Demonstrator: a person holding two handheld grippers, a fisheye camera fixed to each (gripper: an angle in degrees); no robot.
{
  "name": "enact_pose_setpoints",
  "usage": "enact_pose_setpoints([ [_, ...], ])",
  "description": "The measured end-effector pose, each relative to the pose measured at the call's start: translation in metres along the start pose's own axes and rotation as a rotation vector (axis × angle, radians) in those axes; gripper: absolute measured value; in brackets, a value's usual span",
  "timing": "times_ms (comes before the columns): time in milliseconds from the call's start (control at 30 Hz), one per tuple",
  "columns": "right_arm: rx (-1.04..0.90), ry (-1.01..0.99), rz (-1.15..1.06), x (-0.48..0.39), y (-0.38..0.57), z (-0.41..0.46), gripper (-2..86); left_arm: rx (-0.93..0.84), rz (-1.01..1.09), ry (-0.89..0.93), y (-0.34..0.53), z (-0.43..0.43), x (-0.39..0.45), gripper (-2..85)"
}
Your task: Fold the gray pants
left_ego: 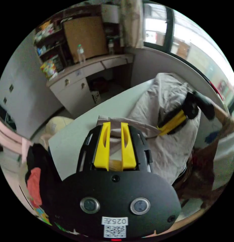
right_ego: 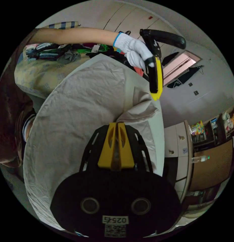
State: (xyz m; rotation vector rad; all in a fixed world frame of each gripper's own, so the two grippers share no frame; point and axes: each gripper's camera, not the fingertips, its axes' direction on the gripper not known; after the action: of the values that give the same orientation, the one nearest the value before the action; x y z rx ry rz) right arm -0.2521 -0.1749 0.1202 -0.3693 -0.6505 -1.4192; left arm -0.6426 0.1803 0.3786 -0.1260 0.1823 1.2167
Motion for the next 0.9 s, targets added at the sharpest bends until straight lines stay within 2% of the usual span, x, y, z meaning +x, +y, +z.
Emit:
enact_pose_setpoints([
  [133,0.01,-0.027,0.042,0.006,-0.013,-0.004,-0.9,-0.149,-0.273,0.191,-0.045,0.041,-0.039,6.3],
  [233,0.01,-0.004,0.033,0.003,-0.022,-0.007,-0.9,-0.231,-0.409,0.169,-0.059,0.062,-0.055,6.3],
  [433,0.038,-0.014,0.067,0.009,-0.032,-0.012,-0.9,-0.24,-0.402,-0.015,-0.072,0.067,-0.039,1.6],
  [567,0.031,-0.019,0.078,0.013,-0.039,-0.014,-0.9,-0.266,-0.414,-0.008,-0.082,0.066,-0.039,-0.3],
  [700,0.028,0.018,0.068,0.009,-0.044,-0.017,-0.9,-0.242,-0.537,0.049,-0.086,0.063,-0.055,1.3],
  [900,0.029,0.017,0.096,0.014,-0.045,-0.02,-0.9,-0.247,-0.443,-0.101,-0.095,0.053,-0.03,-1.1],
])
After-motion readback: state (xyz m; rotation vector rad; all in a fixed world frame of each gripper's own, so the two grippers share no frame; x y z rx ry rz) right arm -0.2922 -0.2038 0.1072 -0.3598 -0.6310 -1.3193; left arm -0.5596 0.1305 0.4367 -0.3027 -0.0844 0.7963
